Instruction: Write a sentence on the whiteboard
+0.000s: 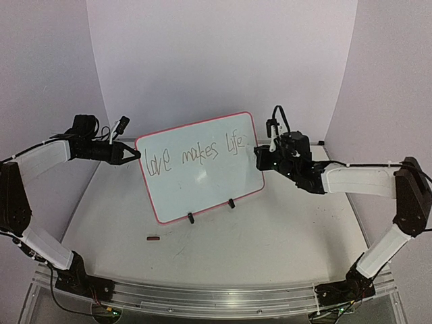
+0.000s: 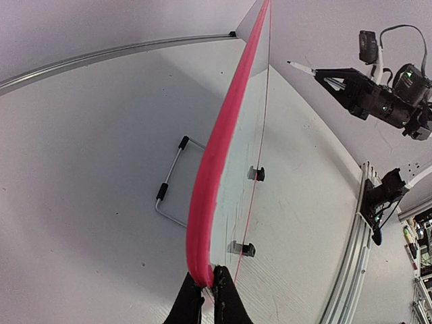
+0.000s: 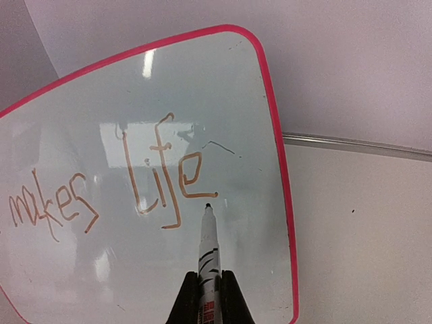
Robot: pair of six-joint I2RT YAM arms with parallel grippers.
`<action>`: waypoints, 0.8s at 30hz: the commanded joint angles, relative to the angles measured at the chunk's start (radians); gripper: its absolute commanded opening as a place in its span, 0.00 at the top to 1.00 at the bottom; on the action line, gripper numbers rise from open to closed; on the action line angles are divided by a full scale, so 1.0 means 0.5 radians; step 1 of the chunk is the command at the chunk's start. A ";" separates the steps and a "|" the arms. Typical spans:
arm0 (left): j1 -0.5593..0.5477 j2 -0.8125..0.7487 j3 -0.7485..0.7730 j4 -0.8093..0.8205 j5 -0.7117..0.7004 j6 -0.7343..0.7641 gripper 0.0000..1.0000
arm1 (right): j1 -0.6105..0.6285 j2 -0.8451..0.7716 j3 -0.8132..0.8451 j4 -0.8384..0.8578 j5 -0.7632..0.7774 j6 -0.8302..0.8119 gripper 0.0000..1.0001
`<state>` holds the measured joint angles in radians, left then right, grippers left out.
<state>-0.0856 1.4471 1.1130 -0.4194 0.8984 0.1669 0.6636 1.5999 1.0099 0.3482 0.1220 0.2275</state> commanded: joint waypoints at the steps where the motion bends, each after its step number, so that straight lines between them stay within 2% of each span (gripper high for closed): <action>1: -0.019 0.041 0.048 -0.039 -0.095 0.131 1.00 | 0.001 -0.335 -0.081 0.003 -0.266 0.033 1.00; 6: -0.025 0.023 0.047 -0.039 -0.088 0.128 1.00 | 0.028 -0.441 -0.023 -0.180 -0.589 -0.001 1.00; 11: -0.035 0.012 0.045 -0.037 -0.086 0.128 1.00 | 0.219 -0.414 0.015 -0.218 -0.645 -0.015 1.00; 24: -0.062 -0.006 0.045 -0.060 -0.119 0.142 1.00 | 0.767 0.171 0.212 0.024 -0.702 -0.017 1.00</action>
<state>-0.0917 1.4467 1.1130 -0.4183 0.9013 0.1688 0.9984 1.6050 1.0363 0.2981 -0.2101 0.2314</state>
